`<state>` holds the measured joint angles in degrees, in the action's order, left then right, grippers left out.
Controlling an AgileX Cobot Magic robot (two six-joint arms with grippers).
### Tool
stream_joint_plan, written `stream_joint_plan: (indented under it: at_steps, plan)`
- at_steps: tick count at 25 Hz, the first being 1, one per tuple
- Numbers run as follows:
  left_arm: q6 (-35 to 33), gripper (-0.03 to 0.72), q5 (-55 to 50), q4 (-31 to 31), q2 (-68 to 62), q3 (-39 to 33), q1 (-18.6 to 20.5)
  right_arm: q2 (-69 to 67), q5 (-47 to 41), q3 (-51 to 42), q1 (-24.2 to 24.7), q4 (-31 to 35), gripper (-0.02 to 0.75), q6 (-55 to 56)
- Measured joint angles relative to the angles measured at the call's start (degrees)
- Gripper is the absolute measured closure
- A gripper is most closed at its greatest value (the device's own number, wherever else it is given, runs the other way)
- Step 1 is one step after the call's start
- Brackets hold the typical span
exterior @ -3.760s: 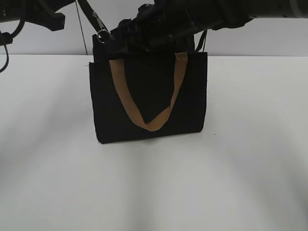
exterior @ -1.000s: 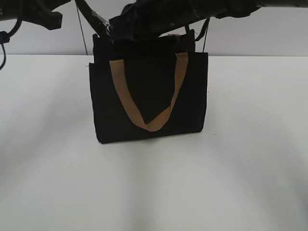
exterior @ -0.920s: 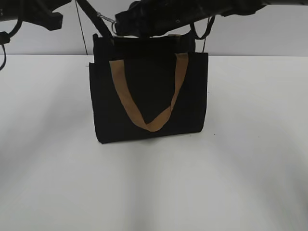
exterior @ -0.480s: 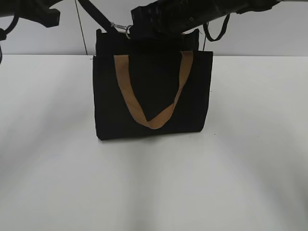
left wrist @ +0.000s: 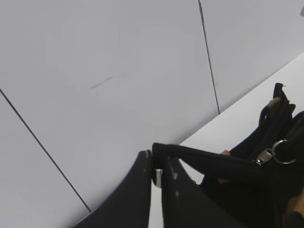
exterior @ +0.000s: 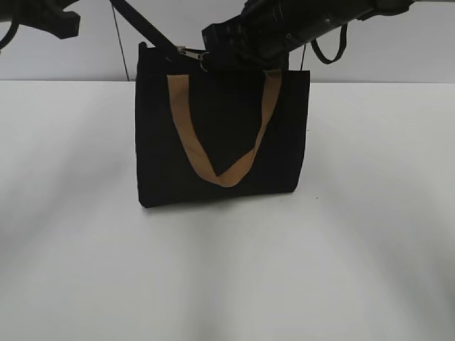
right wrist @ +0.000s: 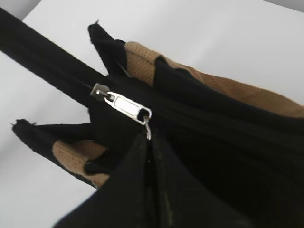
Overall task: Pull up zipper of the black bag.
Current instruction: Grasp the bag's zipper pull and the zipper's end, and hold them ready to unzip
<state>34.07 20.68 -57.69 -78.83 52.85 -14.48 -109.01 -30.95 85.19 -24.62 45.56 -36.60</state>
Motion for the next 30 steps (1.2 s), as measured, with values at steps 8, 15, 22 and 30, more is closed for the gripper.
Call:
stream_joint_plan:
  at_steps: [8,15,22,30]
  plan:
    - [0.00,0.673,-1.37,-0.28,0.09,-0.05,0.00,0.51,-0.38,0.00,3.44,-3.14,0.752,4.87]
    - [0.00,0.673,-1.43,-0.18,0.17,-0.05,0.17,2.90,-0.81,0.00,7.65,-3.54,0.752,5.75]
    - [0.00,0.673,-1.48,-0.08,0.17,-0.05,0.30,2.90,-2.09,0.00,9.65,-4.33,0.752,6.58]
    - [0.00,0.673,-1.54,-0.03,0.17,-0.05,0.36,2.90,-2.92,0.00,11.38,-5.77,0.752,7.57]
